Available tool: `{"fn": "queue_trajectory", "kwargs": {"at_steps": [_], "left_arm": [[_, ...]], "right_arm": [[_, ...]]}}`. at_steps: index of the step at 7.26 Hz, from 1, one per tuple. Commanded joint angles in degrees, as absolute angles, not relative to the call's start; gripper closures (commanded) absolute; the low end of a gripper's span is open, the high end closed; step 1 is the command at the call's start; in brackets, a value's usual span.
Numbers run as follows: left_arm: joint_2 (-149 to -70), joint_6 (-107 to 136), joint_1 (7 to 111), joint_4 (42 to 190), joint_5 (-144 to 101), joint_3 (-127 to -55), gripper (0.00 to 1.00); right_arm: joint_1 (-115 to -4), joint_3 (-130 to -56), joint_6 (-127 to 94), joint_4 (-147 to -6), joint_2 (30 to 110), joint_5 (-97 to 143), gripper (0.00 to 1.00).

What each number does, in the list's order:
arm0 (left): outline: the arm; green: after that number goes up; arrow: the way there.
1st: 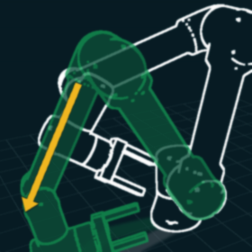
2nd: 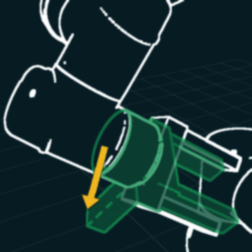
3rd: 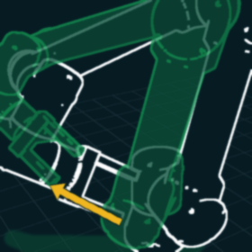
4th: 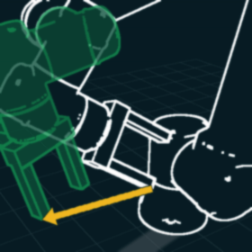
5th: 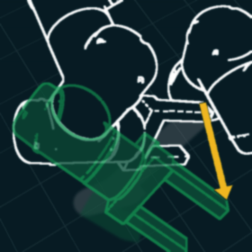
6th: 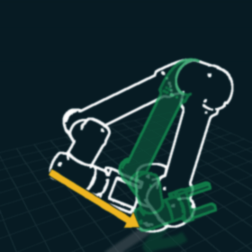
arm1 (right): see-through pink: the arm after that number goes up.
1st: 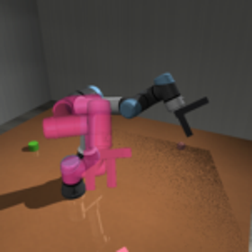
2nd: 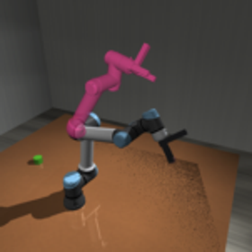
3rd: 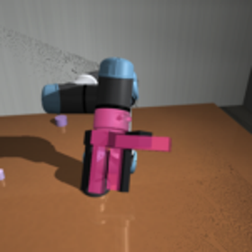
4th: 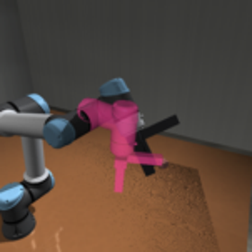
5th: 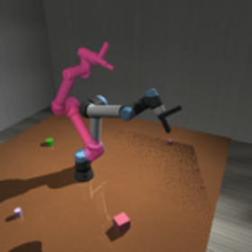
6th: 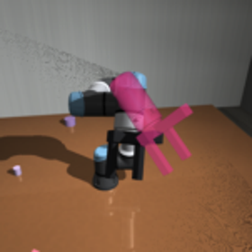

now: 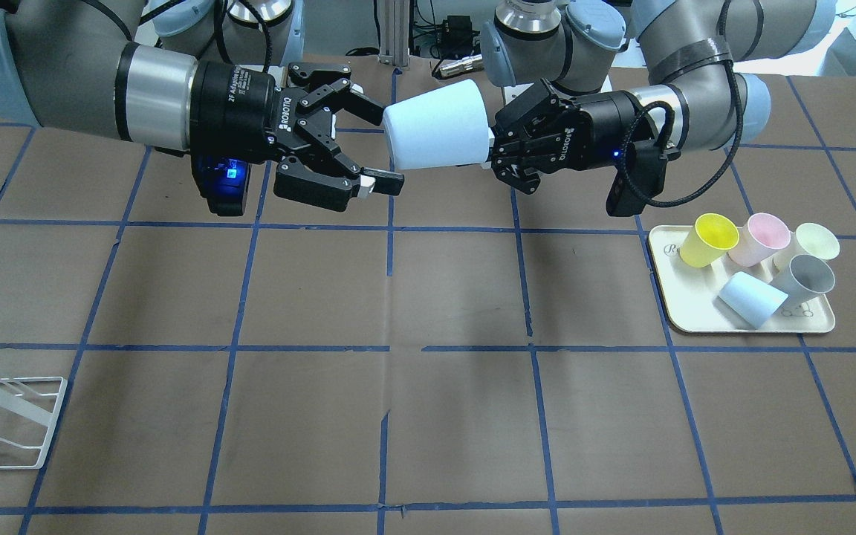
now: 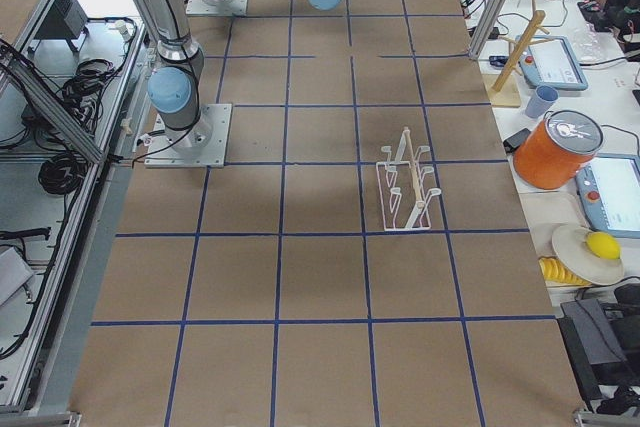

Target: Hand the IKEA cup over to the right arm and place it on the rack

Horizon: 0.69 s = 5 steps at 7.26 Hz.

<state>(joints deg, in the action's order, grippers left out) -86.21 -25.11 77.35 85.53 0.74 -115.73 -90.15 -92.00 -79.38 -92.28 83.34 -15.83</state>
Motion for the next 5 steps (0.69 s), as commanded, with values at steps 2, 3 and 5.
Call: {"fn": "queue_trajectory", "kwargs": {"at_steps": [2,3,5], "left_arm": [[-85.8,-24.4,77.3,85.5,0.7,-115.8,1.0],[-85.8,-24.4,77.3,85.5,0.7,-115.8,1.0],[-85.8,-24.4,77.3,85.6,0.8,-115.8,1.0]], "right_arm": [[-90.9,-91.8,-79.8,-92.3,83.1,-16.2,0.0],[-90.7,-91.6,-80.8,-92.4,83.4,-16.3,0.0],[-90.7,-91.8,-82.3,-92.3,83.9,-16.1,0.0]]}}
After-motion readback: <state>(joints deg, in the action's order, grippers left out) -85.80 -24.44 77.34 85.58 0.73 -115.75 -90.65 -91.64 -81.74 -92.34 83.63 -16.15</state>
